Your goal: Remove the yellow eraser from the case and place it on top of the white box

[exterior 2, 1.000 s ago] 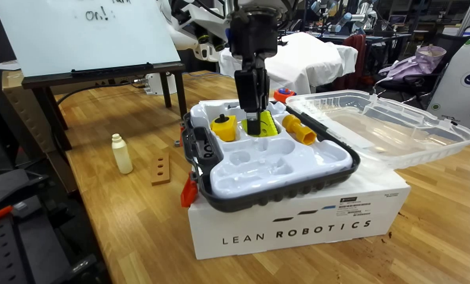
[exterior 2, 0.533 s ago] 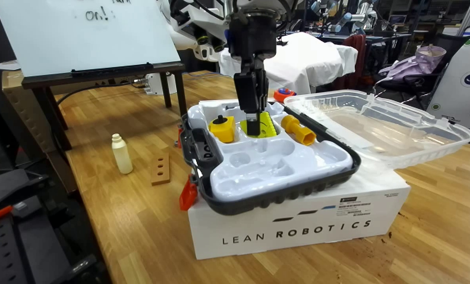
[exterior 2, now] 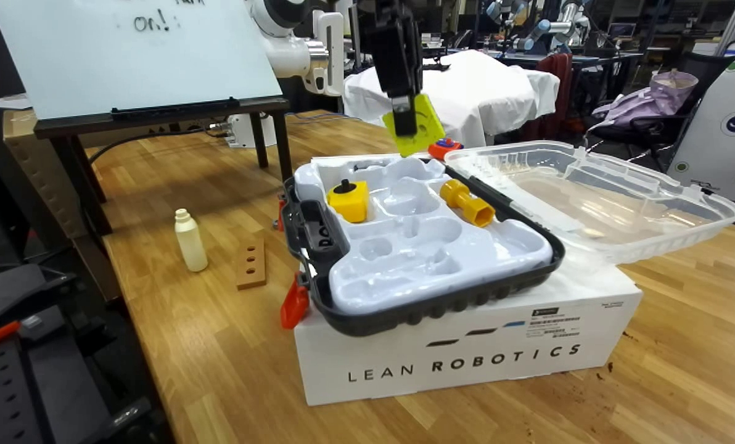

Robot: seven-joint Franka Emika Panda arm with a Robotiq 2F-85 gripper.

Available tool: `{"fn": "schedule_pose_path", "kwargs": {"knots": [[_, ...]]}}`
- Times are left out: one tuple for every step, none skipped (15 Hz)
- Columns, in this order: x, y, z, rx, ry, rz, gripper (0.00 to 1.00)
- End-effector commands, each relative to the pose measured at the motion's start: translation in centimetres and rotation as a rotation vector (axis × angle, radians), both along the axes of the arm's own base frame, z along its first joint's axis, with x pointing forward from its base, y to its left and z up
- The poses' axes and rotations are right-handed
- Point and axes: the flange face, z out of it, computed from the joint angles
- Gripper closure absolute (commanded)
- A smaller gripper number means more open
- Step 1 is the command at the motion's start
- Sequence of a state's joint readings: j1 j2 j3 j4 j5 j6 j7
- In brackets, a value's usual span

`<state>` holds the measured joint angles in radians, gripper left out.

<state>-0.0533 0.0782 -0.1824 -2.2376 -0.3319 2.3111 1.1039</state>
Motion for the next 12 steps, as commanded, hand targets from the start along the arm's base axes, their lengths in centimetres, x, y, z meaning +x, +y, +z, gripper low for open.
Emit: {"fn": "schedule_pose_path", "kwargs": {"knots": [[-3.0,2.0,3.7,0.038,-0.079,0.085,0.94],[-3.9,2.8,4.5,0.055,-0.091,0.119,0.94],[-4.8,3.8,5.0,0.069,-0.094,0.155,0.94],[-5.6,4.7,5.4,0.089,-0.093,0.191,0.94],[-6.6,5.8,5.7,0.102,-0.091,0.234,0.94],[-7.5,6.7,6.0,0.121,-0.089,0.277,0.94],[-8.4,8.1,6.4,0.139,-0.088,0.338,0.94],[-9.1,9.2,6.6,0.154,-0.087,0.388,0.94],[-9.8,10.4,6.9,0.164,-0.088,0.435,0.94],[-10.3,11.8,7.4,0.169,-0.089,0.481,0.94],[-10.9,13.4,7.8,0.176,-0.091,0.527,0.94],[-11.3,15.0,8.2,0.183,-0.093,0.568,0.94]]}}
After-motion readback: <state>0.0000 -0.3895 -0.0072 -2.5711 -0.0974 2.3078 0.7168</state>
